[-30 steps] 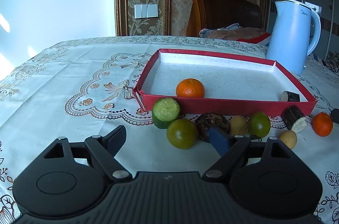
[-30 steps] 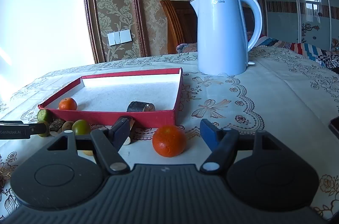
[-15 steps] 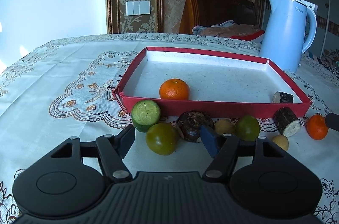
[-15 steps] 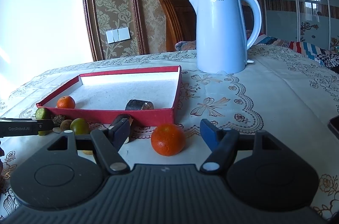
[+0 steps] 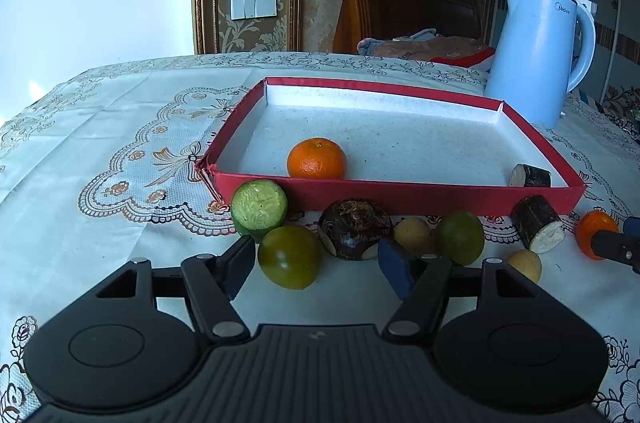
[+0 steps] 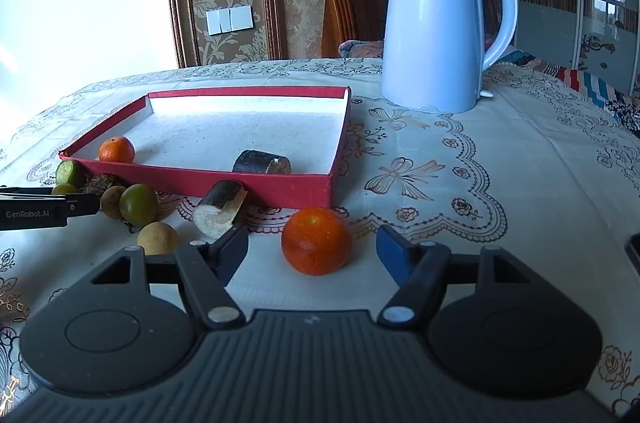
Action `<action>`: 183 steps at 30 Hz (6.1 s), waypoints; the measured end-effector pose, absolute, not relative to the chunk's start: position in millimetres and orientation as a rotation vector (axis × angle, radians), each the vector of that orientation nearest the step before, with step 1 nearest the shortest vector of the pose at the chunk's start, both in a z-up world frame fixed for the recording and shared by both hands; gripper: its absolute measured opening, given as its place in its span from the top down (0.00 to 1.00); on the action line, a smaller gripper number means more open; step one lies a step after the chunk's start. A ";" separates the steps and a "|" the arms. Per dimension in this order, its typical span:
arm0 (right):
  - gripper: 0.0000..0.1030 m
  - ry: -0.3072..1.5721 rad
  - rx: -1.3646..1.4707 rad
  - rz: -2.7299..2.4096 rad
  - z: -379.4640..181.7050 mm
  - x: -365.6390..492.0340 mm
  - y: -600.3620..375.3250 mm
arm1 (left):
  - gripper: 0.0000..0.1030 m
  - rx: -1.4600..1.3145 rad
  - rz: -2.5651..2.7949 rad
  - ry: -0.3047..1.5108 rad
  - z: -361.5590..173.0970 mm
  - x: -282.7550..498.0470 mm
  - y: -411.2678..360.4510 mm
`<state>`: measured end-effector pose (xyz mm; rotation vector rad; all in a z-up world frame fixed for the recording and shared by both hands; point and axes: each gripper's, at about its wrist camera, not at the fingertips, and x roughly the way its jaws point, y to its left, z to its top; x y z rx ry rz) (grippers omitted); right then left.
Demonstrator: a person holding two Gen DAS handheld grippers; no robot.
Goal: Organize fruits
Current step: 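Close the right gripper around the second mandarin, then close the left gripper on the dark green round fruit, then carry the mandarin and green fruit into the red tray and open both grippers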
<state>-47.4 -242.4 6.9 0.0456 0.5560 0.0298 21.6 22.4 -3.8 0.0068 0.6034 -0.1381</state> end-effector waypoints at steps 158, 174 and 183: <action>0.62 0.590 0.035 0.030 3.2 -31.6 -238.6 | 0.67 0.019 -0.015 0.542 2.6 -1.0 15.1; 0.62 0.512 0.003 0.068 36.5 10.9 -226.7 | 0.67 0.034 -0.051 0.470 28.9 7.8 0.7; 0.62 0.584 0.038 0.064 31.4 59.6 -229.3 | 0.67 0.034 -0.023 0.479 47.0 55.0 11.9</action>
